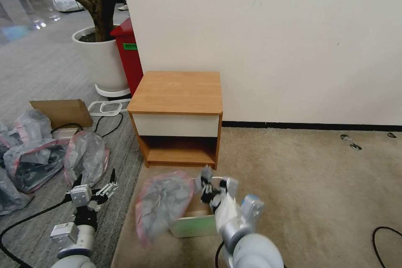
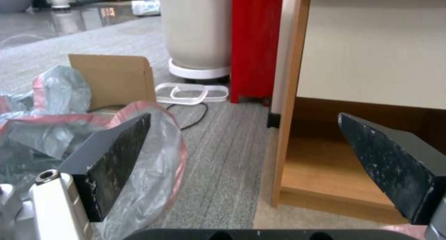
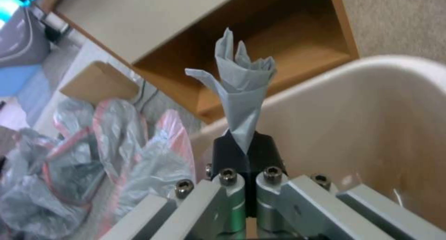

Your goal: Pick up the garbage bag from the table and place it over the trash can.

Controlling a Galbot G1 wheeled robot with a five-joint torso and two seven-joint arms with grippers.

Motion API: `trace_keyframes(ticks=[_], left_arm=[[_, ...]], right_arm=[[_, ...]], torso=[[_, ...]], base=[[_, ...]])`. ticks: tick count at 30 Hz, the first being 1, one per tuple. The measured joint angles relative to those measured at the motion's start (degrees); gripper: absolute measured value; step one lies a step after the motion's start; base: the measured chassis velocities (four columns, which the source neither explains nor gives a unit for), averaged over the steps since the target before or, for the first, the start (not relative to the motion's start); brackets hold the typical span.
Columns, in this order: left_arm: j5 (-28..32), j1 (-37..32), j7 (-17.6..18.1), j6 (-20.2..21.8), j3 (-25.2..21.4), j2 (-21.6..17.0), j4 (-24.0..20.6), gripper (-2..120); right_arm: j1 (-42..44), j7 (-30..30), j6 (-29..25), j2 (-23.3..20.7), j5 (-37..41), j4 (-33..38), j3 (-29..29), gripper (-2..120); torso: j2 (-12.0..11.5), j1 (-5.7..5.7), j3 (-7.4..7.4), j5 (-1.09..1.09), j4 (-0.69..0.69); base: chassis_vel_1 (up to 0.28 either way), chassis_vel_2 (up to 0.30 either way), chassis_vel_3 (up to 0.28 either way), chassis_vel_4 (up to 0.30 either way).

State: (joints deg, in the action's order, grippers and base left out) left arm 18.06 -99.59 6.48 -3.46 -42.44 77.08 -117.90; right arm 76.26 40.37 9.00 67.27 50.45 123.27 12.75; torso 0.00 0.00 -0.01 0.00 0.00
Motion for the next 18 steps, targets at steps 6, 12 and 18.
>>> trace_keyframes(ticks=[6, 12, 18], left_arm=[[-0.2, -0.2, 0.0, -0.1, 0.3, -0.1, 0.1, 100], [-2.1, -0.4, -0.3, -0.6, 1.0, -0.2, 0.0, 100], [-3.0, -0.5, -0.3, -1.0, 1.5, -0.6, -0.2, 100]], right_arm=[[-0.1, -0.4, 0.0, 0.0, -0.6, -1.0, -0.1, 0], [-0.2, 3.1, 0.4, 1.3, -1.7, -2.3, -0.9, 0], [0.3, 3.9, 0.7, 1.4, -3.1, -2.9, -0.7, 17]], torso=[[0.0, 0.00, 0.00, 0.00, 0.00], [0.0, 0.00, 0.00, 0.00, -0.01], [0.0, 0.00, 0.00, -0.01, 0.00]], base=[[0.000, 0.000, 0.000, 0.000], [0.000, 0.000, 0.000, 0.000], [0.000, 0.000, 0.000, 0.000]])
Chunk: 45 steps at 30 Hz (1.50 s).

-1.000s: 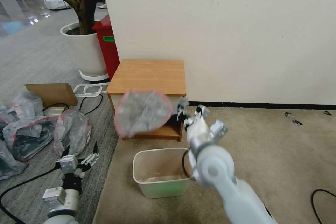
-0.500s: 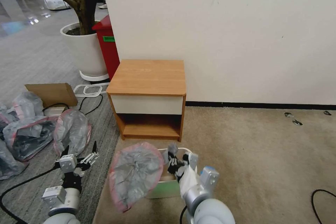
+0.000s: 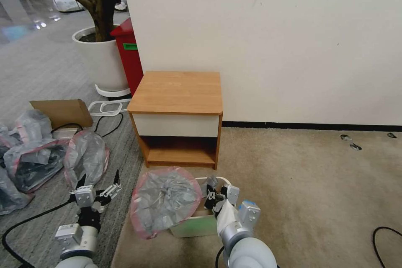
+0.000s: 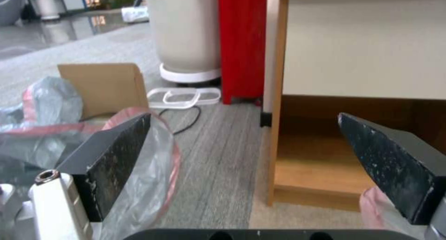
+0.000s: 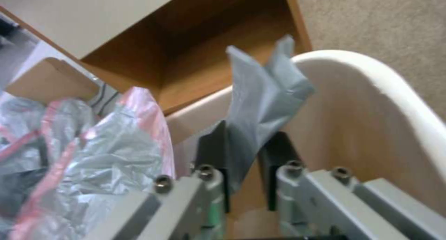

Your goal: Pick up the garbage bag from the table and place it over the trash can.

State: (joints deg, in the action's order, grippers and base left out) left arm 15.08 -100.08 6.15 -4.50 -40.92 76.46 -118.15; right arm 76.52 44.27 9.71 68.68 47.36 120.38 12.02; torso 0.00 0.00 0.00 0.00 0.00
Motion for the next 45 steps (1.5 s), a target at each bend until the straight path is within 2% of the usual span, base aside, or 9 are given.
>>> trace_keyframes(ticks=[8, 13, 16, 20, 23, 29, 36, 38, 45], left_arm=[[-0.4, -0.5, -0.1, 0.5, 0.7, -1.1, -2.2, 100], [-0.3, -3.6, -2.1, 7.1, 1.1, -2.7, -7.2, 100], [0.8, -6.8, -10.3, 10.1, 0.1, -6.0, -10.8, 100], [-0.1, -8.5, -13.4, 9.3, -0.1, -9.0, -12.1, 100], [-2.4, -8.9, -12.8, 6.5, 0.5, -10.4, -12.3, 100], [-5.3, -7.2, -0.9, 3.5, 6.0, -11.6, -14.6, 100], [5.6, -3.4, -6.7, 5.7, 8.9, -15.0, -17.6, 100], [19.9, -0.5, -8.5, 15.0, 11.5, -17.7, -19.1, 100], [29.5, 2.7, -5.3, 26.3, 14.3, -18.5, -16.4, 100]], right_arm=[[-0.2, 1.9, 1.3, -0.5, -2.0, 0.0, -0.1, 45], [0.7, 2.9, 1.7, -2.0, -4.1, 1.2, -0.6, 62], [2.1, 3.1, 1.7, -3.2, -5.0, 3.2, -2.0, 77], [3.0, 2.9, 1.1, -3.1, -6.5, 4.2, -3.3, 90], [3.3, 2.3, 0.5, -2.6, -8.3, 4.2, -4.0, 96], [4.2, 0.2, -1.0, -0.6, -12.3, 4.2, -5.7, 100], [4.4, -2.1, -2.6, 1.1, -15.3, 3.7, -6.5, 100], [4.5, -3.1, -3.0, 1.7, -16.2, 3.6, -6.3, 100], [5.6, -4.7, -4.0, 2.5, -18.1, 3.7, -6.5, 100]], torso=[[0.0, 0.00, 0.00, 0.00, 0.00], [0.0, 0.00, 0.00, 0.01, 0.00], [0.0, 0.00, 0.00, 0.01, 0.00], [0.0, 0.00, 0.00, 0.01, 0.00], [0.0, 0.00, 0.00, 0.01, 0.00], [0.0, 0.00, 0.00, 0.00, 0.01], [0.0, 0.00, 0.00, 0.00, 0.00], [0.0, 0.00, 0.00, 0.01, 0.01], [0.0, 0.00, 0.00, 0.01, 0.01]], base=[[0.000, 0.000, 0.000, 0.000], [0.000, 0.000, 0.000, 0.000], [0.000, 0.000, 0.000, 0.000], [0.000, 0.000, 0.000, 0.000], [0.000, 0.000, 0.000, 0.000], [0.000, 0.000, 0.000, 0.000], [0.000, 0.000, 0.000, 0.000], [0.000, 0.000, 0.000, 0.000], [0.000, 0.000, 0.000, 0.000]])
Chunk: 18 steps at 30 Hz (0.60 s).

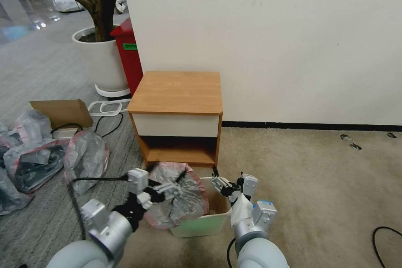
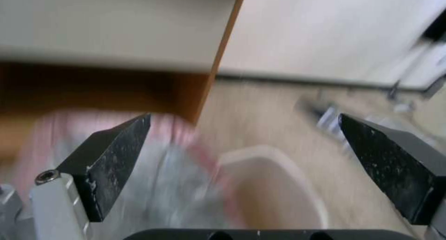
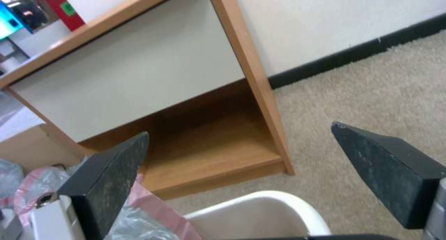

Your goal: Pick up the garbage bag from the table and place it over the trash can.

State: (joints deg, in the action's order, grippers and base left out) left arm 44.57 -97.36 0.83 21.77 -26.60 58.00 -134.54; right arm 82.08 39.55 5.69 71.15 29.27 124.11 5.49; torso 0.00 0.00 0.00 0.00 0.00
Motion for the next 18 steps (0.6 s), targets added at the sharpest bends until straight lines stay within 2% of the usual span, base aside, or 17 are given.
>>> trace_keyframes(ticks=[3, 4, 6, 9, 13, 18], left_arm=[[-0.7, 1.2, 3.2, 0.8, 1.1, 2.1, 3.6, 100], [-1.7, 1.4, 5.2, 1.4, 1.6, 3.2, 4.4, 100], [-2.1, 1.5, 6.2, 1.9, 1.8, 3.7, 4.6, 100], [-3.0, 2.1, 9.6, 4.5, 3.0, 5.4, 5.9, 100], [-3.5, 3.3, 10.9, 7.2, 3.6, 6.7, 7.9, 100], [-4.6, 4.7, 12.0, 8.4, 3.8, 7.9, 9.5, 100]], right_arm=[[0.9, -0.6, -0.5, 0.3, -0.6, 0.2, -0.7, 100], [1.1, -0.8, -0.7, 0.4, -0.7, 0.2, -1.1, 100], [1.2, -0.8, -0.8, 0.5, -0.8, 0.1, -1.4, 100], [1.6, -1.1, -1.4, 1.0, -1.2, -0.1, -1.9, 100], [1.9, -1.4, -1.9, 1.4, -1.5, -0.2, -2.3, 100], [2.9, -1.7, -2.7, 1.4, -1.8, -0.4, -3.6, 100]], torso=[[0.0, 0.00, 0.00, -0.02, 0.00], [0.0, 0.00, 0.00, -0.01, 0.00], [0.0, 0.00, 0.00, -0.01, -0.01], [0.0, 0.00, 0.00, 0.00, -0.01], [0.0, 0.00, 0.00, 0.00, -0.01], [0.0, 0.00, 0.00, 0.00, -0.01]], base=[[0.000, 0.000, 0.000, 0.000], [0.000, 0.000, 0.000, 0.000], [0.000, 0.000, 0.000, 0.000], [0.000, 0.000, 0.000, 0.000], [0.000, 0.000, 0.000, 0.000], [0.000, 0.000, 0.000, 0.000]])
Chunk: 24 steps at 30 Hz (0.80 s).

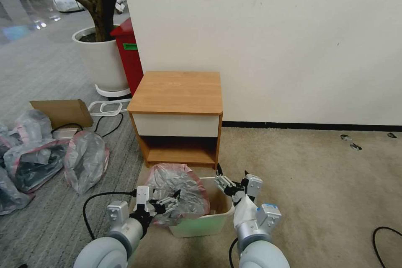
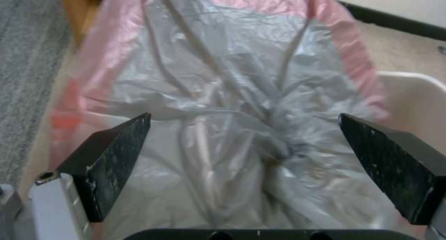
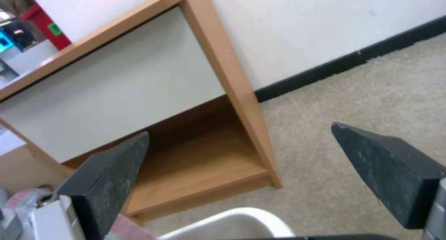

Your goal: Pick up the garbage bag from the table and place it over the trash can.

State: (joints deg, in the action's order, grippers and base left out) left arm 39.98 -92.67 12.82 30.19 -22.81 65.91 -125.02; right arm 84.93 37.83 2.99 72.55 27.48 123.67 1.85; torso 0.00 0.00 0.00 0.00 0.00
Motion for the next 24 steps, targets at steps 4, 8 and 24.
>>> trace_keyframes(ticks=[4, 8, 24], left_arm=[[-0.2, 0.6, 1.5, 2.1, -0.3, 0.6, 0.5, 100], [-0.1, 0.9, 2.1, 4.1, -0.5, 1.1, 0.7, 100], [1.1, 0.1, 2.5, 7.4, -2.6, 1.8, -1.0, 78]], right_arm=[[1.0, 0.0, -0.7, -0.2, -0.3, -0.2, -1.3, 100], [1.5, 0.0, -0.9, -0.4, -0.3, -0.1, -2.3, 100], [1.8, 0.0, -1.2, 0.0, -1.4, -0.9, -3.2, 100]], torso=[[0.0, 0.00, 0.00, 0.00, 0.00], [0.0, 0.00, 0.00, 0.00, 0.00], [0.0, 0.00, 0.00, 0.00, 0.00]], base=[[0.000, 0.000, 0.000, 0.000], [0.000, 0.000, 0.000, 0.000], [0.000, 0.000, 0.000, 0.000]])
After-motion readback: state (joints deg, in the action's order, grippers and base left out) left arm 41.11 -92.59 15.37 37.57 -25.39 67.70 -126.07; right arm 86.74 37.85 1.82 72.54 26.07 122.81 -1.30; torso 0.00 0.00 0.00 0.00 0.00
